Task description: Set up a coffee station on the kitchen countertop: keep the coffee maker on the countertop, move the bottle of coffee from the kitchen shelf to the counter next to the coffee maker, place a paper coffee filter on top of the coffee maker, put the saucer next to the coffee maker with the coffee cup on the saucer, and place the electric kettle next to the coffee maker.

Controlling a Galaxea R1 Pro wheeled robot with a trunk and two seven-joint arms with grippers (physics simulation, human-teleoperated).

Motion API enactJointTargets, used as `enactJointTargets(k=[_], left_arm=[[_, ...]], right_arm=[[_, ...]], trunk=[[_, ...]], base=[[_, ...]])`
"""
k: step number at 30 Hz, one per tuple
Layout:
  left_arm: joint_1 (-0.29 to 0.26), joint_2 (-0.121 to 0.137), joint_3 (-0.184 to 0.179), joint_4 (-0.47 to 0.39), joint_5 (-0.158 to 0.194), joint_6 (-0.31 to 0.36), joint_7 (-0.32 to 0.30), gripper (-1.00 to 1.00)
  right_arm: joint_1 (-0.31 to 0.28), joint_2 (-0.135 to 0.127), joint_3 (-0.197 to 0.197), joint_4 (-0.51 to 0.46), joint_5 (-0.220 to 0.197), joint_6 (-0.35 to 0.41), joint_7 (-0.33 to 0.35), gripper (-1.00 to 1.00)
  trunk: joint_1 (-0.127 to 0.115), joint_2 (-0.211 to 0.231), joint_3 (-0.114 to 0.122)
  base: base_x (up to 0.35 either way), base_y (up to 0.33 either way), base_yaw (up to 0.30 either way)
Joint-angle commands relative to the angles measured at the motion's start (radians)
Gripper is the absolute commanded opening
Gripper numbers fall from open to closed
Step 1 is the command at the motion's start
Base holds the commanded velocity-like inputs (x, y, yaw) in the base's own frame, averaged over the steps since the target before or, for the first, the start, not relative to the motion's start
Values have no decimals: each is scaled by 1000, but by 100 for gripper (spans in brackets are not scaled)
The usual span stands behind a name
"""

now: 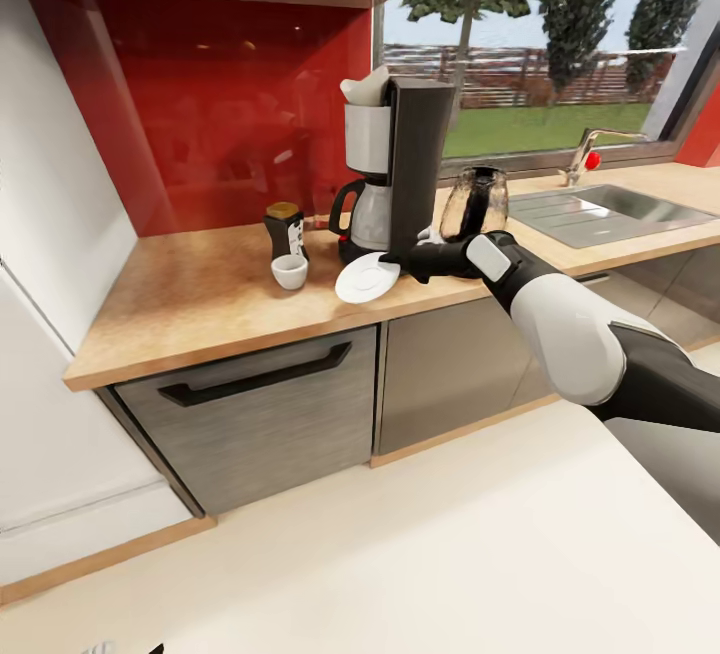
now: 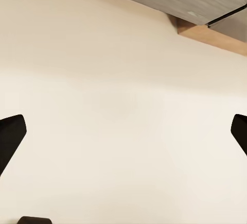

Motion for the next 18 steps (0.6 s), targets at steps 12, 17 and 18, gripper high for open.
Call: enactJointTargets(k=[12, 17, 18], left_arm=[[-1, 0, 1, 2, 4, -1, -4, 100], [-1, 0, 0, 2, 4, -1, -4, 100], [-1, 0, 0, 2, 4, -1, -4, 100]], right_arm=[[0, -2, 0, -1, -11, 7, -5, -100], [0, -3, 0, 0, -11, 7, -5, -100], [0, -3, 0, 0, -10, 7, -5, -100]], trunk=[[0, 0, -1], [0, 0, -1], [0, 0, -1]], base=[[10, 45, 0], [84, 73, 0], [163, 141, 0]])
